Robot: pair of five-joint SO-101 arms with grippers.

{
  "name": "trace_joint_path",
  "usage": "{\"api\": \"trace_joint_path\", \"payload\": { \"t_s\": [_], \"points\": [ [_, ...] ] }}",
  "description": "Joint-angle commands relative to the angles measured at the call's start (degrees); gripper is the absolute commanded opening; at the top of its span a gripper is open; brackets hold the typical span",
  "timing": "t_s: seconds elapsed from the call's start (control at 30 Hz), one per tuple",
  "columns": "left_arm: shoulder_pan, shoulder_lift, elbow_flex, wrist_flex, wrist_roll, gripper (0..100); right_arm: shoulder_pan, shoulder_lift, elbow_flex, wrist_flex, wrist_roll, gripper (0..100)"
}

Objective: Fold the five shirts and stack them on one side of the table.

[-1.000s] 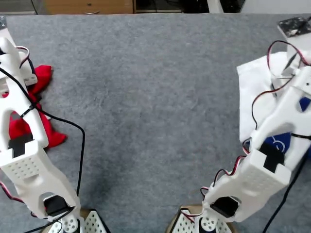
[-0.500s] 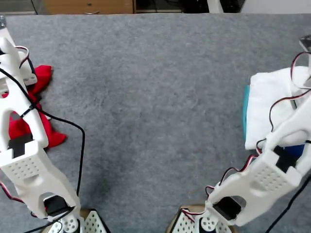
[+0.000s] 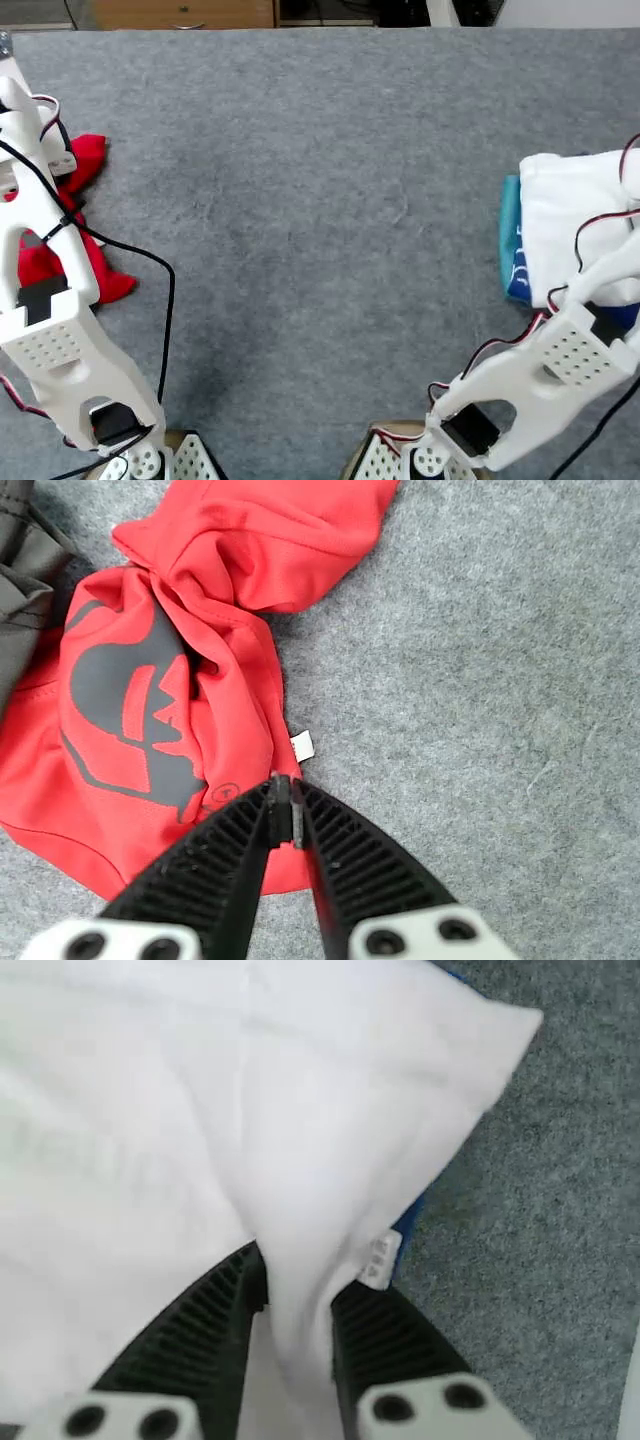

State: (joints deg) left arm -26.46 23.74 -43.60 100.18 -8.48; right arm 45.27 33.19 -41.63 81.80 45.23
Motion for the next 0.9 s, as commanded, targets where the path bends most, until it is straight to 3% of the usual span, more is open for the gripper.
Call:
{"api": "trace_joint_path", "payload": {
  "t_s": [0.0,0.2,0.47,0.7,0.87],
  "points": [
    [-0.3,-3.6,-0.3,0.7,-0.4,2,1.0,-0.7,-0.4,-1.6,0.4,18.6],
    [-0.3,-3.6,-0.2,0.7,-0.4,2,0.7,-1.5,-1.7,0.7,0.4,23.4],
    [-0.3,-3.6,-0.2,0.7,-0.4,2,-2.2,-4.5,-13.2,20.8,0.0,22.8],
    [-0.4,-3.6,-0.2,0.7,-0.4,2,-2.3,-5.9,-9.1,20.6,-1.9,0.0],
    [-0.4,-3.6,-0.2,0.7,-0.4,2,-4.1,-5.6,1.0,20.4,-2.0,0.2]
  ]
}}
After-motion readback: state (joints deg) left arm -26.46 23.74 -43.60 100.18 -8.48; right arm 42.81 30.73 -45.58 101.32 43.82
